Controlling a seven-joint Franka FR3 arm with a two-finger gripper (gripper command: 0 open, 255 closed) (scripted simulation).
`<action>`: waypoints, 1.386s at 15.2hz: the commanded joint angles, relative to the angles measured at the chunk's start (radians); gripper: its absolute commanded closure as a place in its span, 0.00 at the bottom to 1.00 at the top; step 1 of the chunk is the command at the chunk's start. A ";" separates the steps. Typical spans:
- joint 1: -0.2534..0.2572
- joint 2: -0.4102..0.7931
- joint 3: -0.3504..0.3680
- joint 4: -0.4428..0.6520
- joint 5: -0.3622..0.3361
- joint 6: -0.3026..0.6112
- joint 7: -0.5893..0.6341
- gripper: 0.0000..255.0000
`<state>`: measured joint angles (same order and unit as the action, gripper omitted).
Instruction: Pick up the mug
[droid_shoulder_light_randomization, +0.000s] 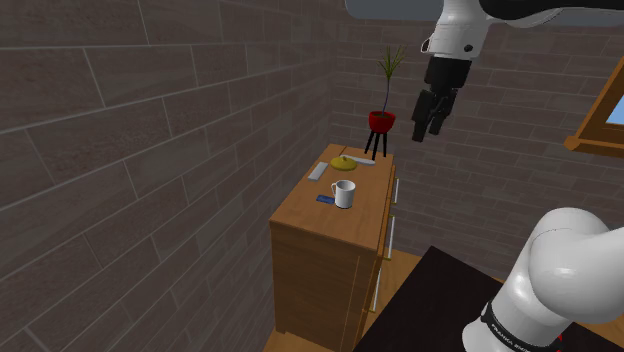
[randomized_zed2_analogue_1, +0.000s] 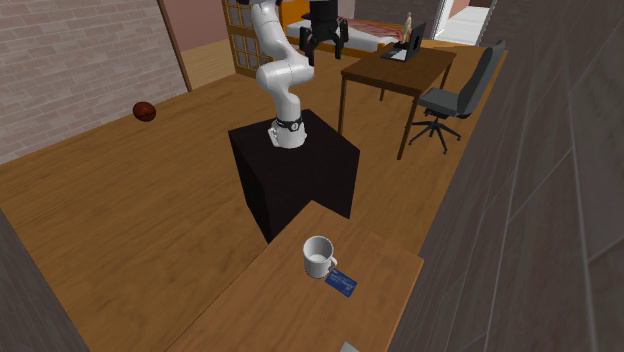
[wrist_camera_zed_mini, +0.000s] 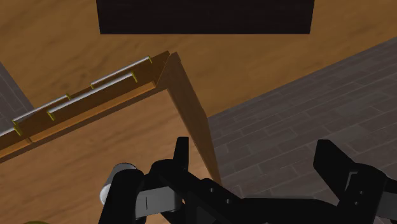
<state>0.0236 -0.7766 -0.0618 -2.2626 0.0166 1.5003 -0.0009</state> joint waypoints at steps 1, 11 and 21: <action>0.000 0.000 0.000 0.000 0.000 0.000 0.000 0.00; -0.026 0.235 -0.104 -0.056 -0.040 0.287 -0.098 0.00; -0.038 0.563 -0.203 0.020 -0.008 0.531 -0.212 0.00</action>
<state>-0.0145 -0.2544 -0.2566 -2.2584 -0.0004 2.0059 -0.2011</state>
